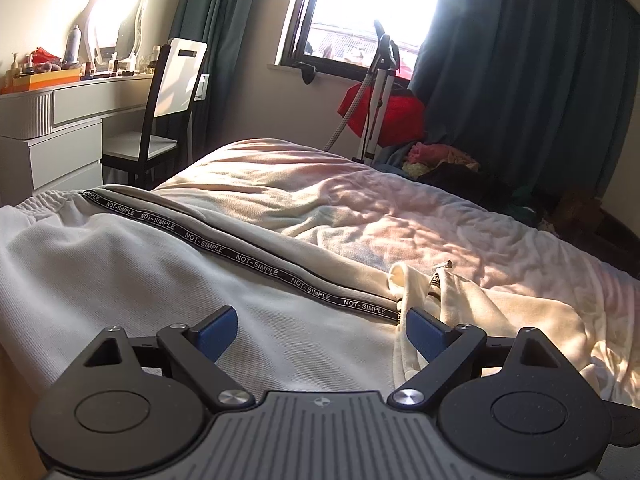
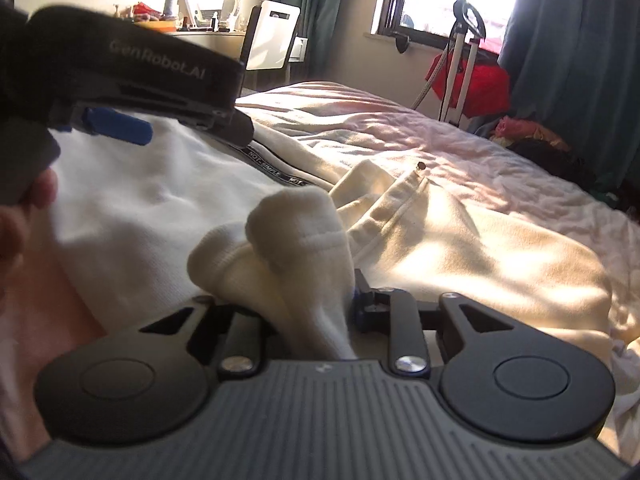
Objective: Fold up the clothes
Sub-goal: 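Lower the cuffs onto the waistband and open the right gripper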
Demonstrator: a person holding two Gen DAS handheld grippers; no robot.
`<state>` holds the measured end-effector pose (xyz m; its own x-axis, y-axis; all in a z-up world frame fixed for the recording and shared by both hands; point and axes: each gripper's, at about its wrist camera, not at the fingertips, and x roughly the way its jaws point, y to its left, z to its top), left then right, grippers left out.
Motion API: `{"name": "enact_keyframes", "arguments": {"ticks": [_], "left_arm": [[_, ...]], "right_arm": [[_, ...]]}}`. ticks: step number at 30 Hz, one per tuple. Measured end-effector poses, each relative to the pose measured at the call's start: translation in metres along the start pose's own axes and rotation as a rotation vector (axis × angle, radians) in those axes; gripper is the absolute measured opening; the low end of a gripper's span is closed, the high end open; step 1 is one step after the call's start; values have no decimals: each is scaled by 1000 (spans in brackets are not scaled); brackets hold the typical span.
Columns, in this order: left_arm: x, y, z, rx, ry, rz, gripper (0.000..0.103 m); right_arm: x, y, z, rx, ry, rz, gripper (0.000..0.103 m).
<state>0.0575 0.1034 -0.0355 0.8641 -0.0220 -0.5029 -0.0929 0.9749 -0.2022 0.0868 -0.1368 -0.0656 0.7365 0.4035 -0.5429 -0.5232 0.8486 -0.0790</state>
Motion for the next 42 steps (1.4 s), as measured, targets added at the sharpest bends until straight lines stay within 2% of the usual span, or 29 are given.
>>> {"name": "enact_keyframes", "arguments": {"ticks": [1, 3, 4, 8, 11, 14, 16, 18, 19, 21, 24, 26, 28, 30, 32, 35, 39, 42], "left_arm": [[-1, 0, 0, -5, 2, -16, 93], [-3, 0, -1, -18, 8, -50, 93], [-4, 0, -2, -25, 10, -67, 93], [-9, -2, -4, -43, 24, -139, 94], [-10, -13, -9, -5, 54, -201, 94], [-7, -27, -17, 39, 88, -256, 94], [-5, -33, -23, 53, 112, -288, 94], [-1, -36, -27, 50, 140, -322, 94], [1, -36, -29, 37, 157, -341, 94], [8, -33, -32, -3, 187, -363, 92], [18, -29, -35, -48, 233, -374, 85], [25, -27, -37, -54, 258, -349, 76], [26, -27, -37, -36, 252, -339, 71], [24, -30, -37, -12, 242, -330, 60], [22, -33, -39, 19, 234, -317, 42], [14, -37, -38, 56, 215, -312, 30], [-3, -41, -31, 84, 226, -319, 23], [-12, -41, -33, 79, 254, -318, 22]], "right_arm": [[-7, -3, 1, 33, 2, 32, 73], [-26, -8, 0, 97, -17, 85, 82], [-34, -12, 0, 131, -23, 96, 82], [-64, -37, 0, 297, -49, 53, 82], [-75, -62, -1, 399, -57, -74, 82], [-68, -88, 2, 437, -65, -205, 81], [-64, -104, 0, 480, -61, -238, 72], [-55, -117, -6, 530, -37, -249, 68], [-50, -122, -10, 553, -27, -249, 56], [-39, -130, -18, 596, 10, -244, 47], [-29, -137, -36, 656, 57, -237, 33], [-27, -140, -43, 683, 65, -225, 33], [-28, -141, -44, 690, 60, -223, 31], [-29, -139, -43, 686, 60, -227, 31], [-29, -138, -43, 677, 61, -230, 31], [-29, -136, -42, 660, 65, -235, 31], [-31, -135, -39, 643, 63, -246, 32], [-43, -134, -33, 614, 21, -280, 34]]}}
